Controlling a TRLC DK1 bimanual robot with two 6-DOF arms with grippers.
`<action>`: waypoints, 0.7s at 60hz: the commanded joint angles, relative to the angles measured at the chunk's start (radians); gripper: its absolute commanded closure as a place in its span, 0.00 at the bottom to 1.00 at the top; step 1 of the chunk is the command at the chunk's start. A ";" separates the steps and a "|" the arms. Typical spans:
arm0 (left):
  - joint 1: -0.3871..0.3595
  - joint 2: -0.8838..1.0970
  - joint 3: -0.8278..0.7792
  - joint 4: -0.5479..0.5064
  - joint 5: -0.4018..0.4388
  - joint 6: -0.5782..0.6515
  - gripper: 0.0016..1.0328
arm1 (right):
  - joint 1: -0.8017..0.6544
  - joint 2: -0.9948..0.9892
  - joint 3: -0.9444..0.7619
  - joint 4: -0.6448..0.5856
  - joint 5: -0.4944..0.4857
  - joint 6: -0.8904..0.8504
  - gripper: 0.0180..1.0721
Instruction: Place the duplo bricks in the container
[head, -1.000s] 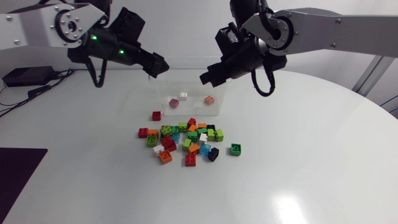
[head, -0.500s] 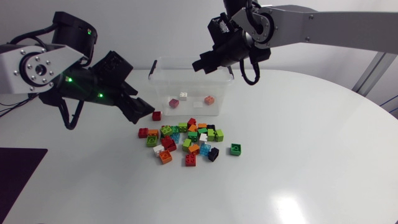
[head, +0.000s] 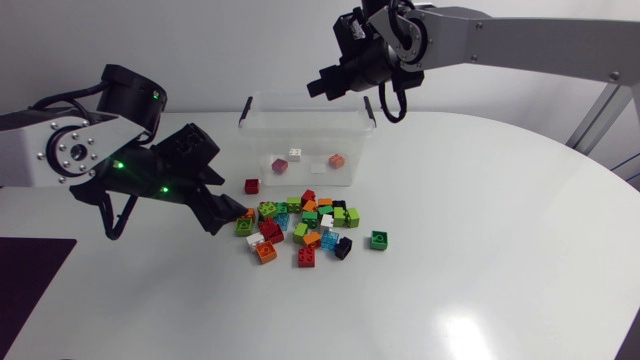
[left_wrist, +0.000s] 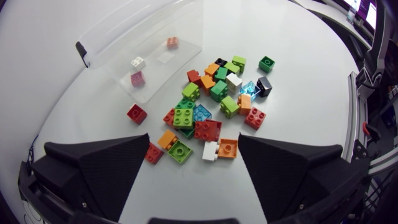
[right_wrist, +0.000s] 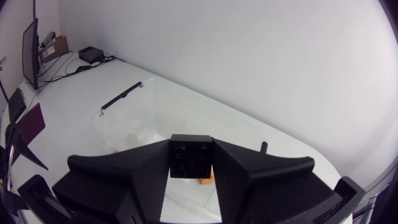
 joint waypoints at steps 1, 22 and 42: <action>-0.017 0.004 -0.031 0.008 0.006 0.027 0.04 | -0.008 0.042 0.043 0.026 0.004 -0.015 0.65; -0.055 0.088 -0.042 0.020 0.006 0.067 0.04 | -0.030 0.223 0.276 0.005 0.021 -0.034 0.22; 0.002 0.188 -0.046 0.063 0.006 0.175 0.04 | -0.025 0.058 0.128 -0.008 0.022 -0.038 0.10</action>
